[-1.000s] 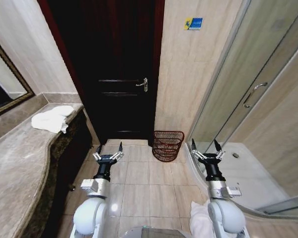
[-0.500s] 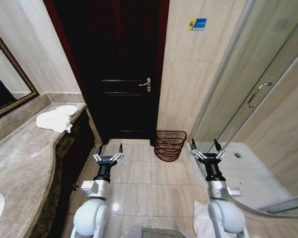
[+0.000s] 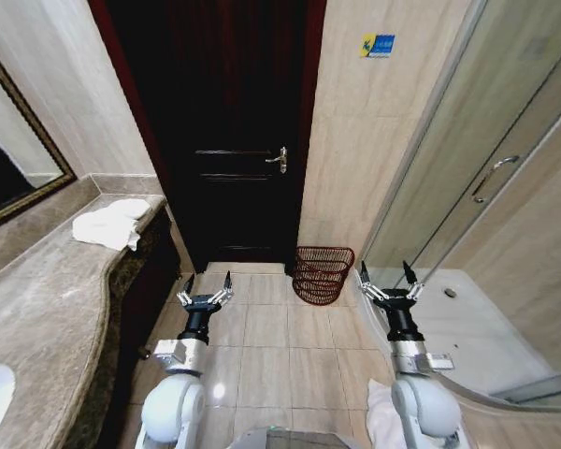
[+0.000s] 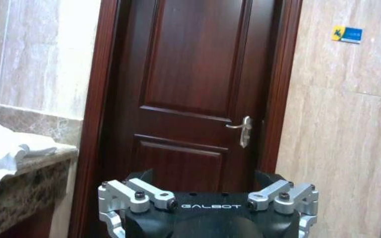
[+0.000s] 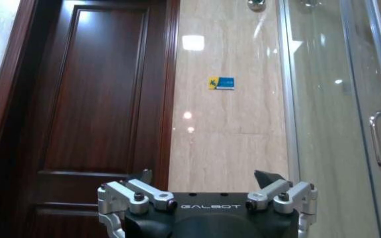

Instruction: Discard the used towel into the hamper.

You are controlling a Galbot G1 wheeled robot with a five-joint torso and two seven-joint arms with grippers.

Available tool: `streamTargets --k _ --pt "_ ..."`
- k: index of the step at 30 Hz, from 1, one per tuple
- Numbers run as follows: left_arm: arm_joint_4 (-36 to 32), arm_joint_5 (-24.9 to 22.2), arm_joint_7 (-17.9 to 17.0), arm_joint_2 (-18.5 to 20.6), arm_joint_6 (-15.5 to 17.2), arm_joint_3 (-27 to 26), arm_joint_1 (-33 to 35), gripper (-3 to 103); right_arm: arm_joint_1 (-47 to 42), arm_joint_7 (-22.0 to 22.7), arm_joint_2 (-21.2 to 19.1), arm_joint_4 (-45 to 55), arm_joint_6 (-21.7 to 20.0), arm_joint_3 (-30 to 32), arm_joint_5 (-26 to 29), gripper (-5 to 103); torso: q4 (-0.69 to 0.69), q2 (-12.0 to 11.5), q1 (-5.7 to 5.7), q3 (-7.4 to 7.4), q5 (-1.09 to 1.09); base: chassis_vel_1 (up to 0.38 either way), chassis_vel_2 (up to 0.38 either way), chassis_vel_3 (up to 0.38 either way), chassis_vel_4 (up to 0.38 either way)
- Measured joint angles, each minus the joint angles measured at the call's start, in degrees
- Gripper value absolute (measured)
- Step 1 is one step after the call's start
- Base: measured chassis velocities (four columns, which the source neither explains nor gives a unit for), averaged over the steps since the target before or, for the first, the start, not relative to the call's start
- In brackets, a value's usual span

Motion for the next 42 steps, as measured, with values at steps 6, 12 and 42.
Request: streamTargets --k 6,12,42 --pt "0.71 0.13 -0.05 -0.10 -0.11 0.19 -0.26 100 -0.57 -0.31 -0.03 0.12 0.57 0.22 0.06 100 0.00 0.00 -0.01 0.00 0.00 -0.065 0.105 0.066 -0.091" --pt "0.93 0.55 -0.03 -0.12 -0.22 0.61 -0.34 100 -0.84 -0.35 0.18 0.17 0.83 0.14 -0.25 100 0.00 0.00 0.01 0.00 0.01 -0.180 0.164 0.183 -0.195" --pt "1.04 1.71 2.25 -0.12 -1.82 -0.41 0.77 100 -0.34 1.61 0.44 -0.87 2.88 0.06 -1.97 100 0.00 0.01 0.00 0.00 -0.01 -0.030 0.093 0.016 -0.073"
